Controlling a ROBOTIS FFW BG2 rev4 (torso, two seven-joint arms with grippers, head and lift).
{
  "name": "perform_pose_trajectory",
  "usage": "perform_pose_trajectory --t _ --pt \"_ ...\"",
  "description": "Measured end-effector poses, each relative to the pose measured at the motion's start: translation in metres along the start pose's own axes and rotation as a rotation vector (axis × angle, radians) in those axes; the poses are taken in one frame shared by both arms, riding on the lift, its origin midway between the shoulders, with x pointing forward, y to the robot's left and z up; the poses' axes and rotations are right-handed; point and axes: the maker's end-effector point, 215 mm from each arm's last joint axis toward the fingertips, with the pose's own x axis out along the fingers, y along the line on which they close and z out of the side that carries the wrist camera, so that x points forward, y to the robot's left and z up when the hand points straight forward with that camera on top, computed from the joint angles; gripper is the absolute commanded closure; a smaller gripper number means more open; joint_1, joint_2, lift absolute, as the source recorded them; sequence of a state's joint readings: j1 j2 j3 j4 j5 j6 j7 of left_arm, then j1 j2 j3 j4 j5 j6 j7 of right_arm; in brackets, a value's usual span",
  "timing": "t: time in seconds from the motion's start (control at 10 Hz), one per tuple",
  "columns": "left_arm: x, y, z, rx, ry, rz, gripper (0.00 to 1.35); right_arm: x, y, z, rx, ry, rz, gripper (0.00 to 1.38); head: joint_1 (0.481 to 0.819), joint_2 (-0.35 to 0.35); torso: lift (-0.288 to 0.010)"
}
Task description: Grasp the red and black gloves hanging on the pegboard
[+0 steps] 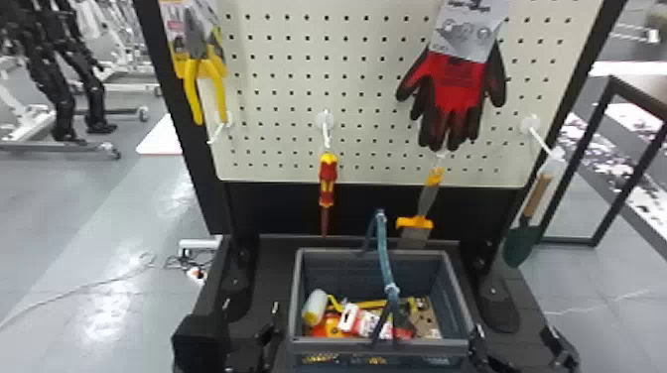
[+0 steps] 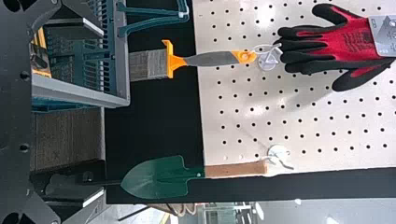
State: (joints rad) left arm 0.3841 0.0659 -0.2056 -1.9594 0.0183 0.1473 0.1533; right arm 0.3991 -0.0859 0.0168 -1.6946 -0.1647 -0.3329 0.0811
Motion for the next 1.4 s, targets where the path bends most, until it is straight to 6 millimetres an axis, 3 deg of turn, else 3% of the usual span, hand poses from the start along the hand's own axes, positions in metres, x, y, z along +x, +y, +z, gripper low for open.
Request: perform_pose_trajectory --t 0.7,1.1,1.4 --pt "0.000 0.000 -0.001 0.002 0.003 0.000 0.51 0.002 -0.004 0.004 0.010 -0.006 -0.011 0.11 0.549 0.000 -0.100" --pt "0.000 0.000 -0.003 0.003 0.009 -0.003 0.51 0.038 -0.040 0.068 -0.021 -0.013 -0.018 0.10 0.549 0.000 -0.100" --pt "0.002 -0.003 -0.003 0.004 0.014 -0.009 0.51 0.069 -0.065 0.140 -0.095 0.001 0.064 0.10 0.549 0.000 -0.100"
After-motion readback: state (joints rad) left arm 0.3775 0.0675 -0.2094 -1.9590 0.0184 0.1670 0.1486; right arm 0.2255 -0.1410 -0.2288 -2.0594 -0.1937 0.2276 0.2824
